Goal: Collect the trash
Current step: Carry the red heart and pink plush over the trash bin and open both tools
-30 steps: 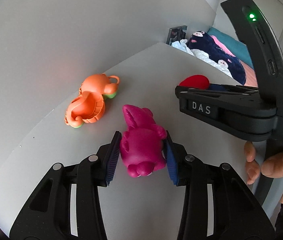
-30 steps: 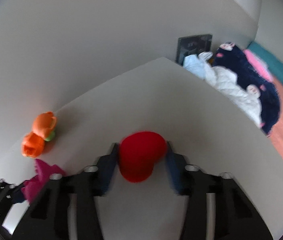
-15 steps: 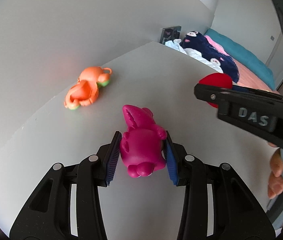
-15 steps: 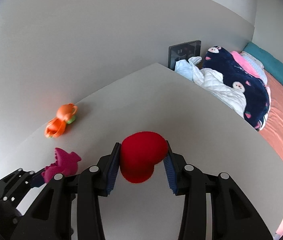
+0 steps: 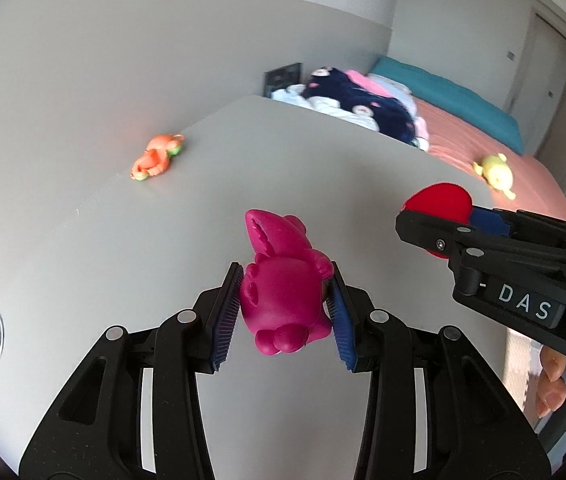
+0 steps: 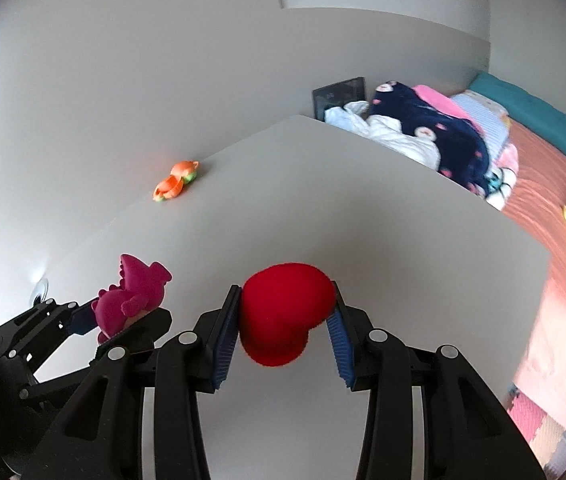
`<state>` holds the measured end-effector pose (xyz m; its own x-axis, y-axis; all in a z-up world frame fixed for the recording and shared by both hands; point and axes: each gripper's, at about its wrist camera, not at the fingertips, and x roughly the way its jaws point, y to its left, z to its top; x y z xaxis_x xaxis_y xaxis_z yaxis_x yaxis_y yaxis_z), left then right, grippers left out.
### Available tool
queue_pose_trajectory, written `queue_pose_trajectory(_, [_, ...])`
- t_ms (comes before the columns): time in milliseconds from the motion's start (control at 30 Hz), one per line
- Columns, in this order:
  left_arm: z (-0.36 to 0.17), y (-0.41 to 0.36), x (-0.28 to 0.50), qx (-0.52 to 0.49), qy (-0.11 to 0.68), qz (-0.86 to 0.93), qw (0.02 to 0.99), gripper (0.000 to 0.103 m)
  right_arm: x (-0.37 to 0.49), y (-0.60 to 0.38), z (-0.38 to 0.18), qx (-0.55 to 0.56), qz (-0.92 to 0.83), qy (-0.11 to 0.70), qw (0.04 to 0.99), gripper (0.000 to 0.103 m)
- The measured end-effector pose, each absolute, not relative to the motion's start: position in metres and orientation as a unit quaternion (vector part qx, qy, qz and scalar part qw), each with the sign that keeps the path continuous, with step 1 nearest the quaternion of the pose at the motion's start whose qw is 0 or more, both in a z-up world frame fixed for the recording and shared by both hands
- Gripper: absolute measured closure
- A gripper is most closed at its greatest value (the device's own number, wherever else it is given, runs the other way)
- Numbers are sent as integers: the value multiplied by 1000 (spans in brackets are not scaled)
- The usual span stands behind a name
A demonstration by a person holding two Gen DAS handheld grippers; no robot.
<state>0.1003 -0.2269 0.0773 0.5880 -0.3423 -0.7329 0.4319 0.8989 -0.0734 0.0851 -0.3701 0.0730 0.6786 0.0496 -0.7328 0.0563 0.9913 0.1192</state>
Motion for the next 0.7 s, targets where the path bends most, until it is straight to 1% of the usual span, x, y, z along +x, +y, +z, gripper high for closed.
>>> queue_pose_trajectory(300, [74,-262,18,74,398,-259,877,62,-19,-406,66,102,-27,388,916,60])
queue_pose_trajectory(700, [59,-320,-79,111,394,-322,854,62,-134,-458,53,139,-71,365,918,60])
